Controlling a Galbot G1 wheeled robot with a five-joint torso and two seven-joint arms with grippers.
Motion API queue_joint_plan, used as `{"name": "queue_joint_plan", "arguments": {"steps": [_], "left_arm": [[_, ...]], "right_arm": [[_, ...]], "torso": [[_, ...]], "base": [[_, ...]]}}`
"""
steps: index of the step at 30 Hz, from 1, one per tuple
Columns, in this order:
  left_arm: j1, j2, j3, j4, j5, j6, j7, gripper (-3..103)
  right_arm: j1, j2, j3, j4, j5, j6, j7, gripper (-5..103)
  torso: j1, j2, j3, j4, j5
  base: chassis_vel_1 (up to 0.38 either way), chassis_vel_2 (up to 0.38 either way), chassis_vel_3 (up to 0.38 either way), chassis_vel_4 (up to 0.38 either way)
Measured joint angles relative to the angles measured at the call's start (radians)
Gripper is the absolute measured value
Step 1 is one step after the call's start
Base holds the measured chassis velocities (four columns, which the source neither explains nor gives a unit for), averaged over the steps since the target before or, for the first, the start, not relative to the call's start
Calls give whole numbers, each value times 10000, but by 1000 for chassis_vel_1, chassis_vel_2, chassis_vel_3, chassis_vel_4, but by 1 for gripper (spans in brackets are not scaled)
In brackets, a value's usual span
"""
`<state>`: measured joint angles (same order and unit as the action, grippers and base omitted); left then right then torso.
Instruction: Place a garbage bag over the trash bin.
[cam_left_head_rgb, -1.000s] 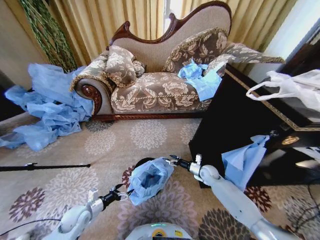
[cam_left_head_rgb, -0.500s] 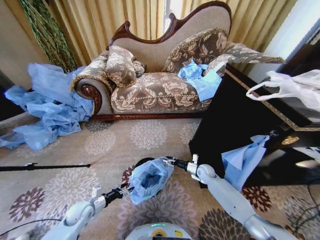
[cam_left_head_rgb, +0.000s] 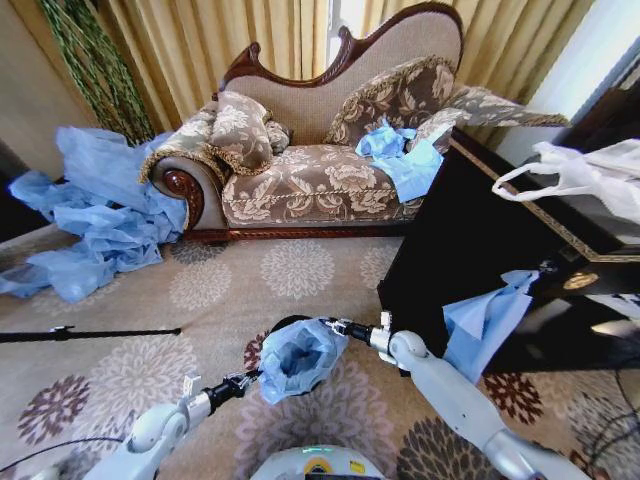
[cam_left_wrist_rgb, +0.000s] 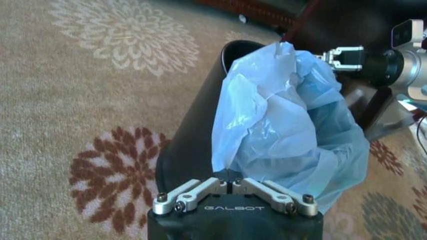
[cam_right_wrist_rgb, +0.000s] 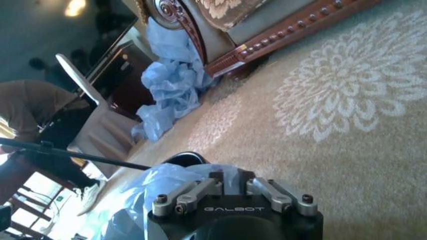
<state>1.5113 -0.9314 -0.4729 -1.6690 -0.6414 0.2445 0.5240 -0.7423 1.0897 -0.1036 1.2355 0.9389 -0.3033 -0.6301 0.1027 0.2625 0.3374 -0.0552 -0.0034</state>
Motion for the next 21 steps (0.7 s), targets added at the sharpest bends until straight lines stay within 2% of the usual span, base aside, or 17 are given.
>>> {"name": "queue_joint_plan", "arguments": {"steps": [1, 2, 4, 13, 15, 21], "left_arm": [[1, 0, 0, 0, 6, -8, -3, 1], [1, 0, 0, 0, 6, -8, -3, 1], [-1, 4, -1, 8, 13, -32, -7, 0], [-41, -17, -38, 55, -74, -124, -38, 0], [-29, -9, -38, 70, -325, -177, 105, 0], [-169, 57, -22, 175, -394, -209, 408, 0]], "right_arm": [[0, 1, 3, -16, -20, 18, 3, 8], [0, 1, 3, -16, -20, 18, 3, 8], [18, 13, 11, -61, -58, 88, 21, 1], [-3, 195, 208, -146, -492, 328, 84, 0], [-121, 239, 332, -132, -648, 413, 99, 0], [-329, 330, 548, -58, -832, 485, 102, 0]], "torso": [[0, 0, 0, 0, 0], [0, 0, 0, 0, 0], [0, 0, 0, -1, 0], [0, 0, 0, 0, -1], [0, 0, 0, 1, 0], [0, 0, 0, 0, -2]], "base": [[0, 0, 0, 0], [0, 0, 0, 0], [0, 0, 0, 0], [0, 0, 0, 0], [0, 0, 0, 0], [0, 0, 0, 0]]}}
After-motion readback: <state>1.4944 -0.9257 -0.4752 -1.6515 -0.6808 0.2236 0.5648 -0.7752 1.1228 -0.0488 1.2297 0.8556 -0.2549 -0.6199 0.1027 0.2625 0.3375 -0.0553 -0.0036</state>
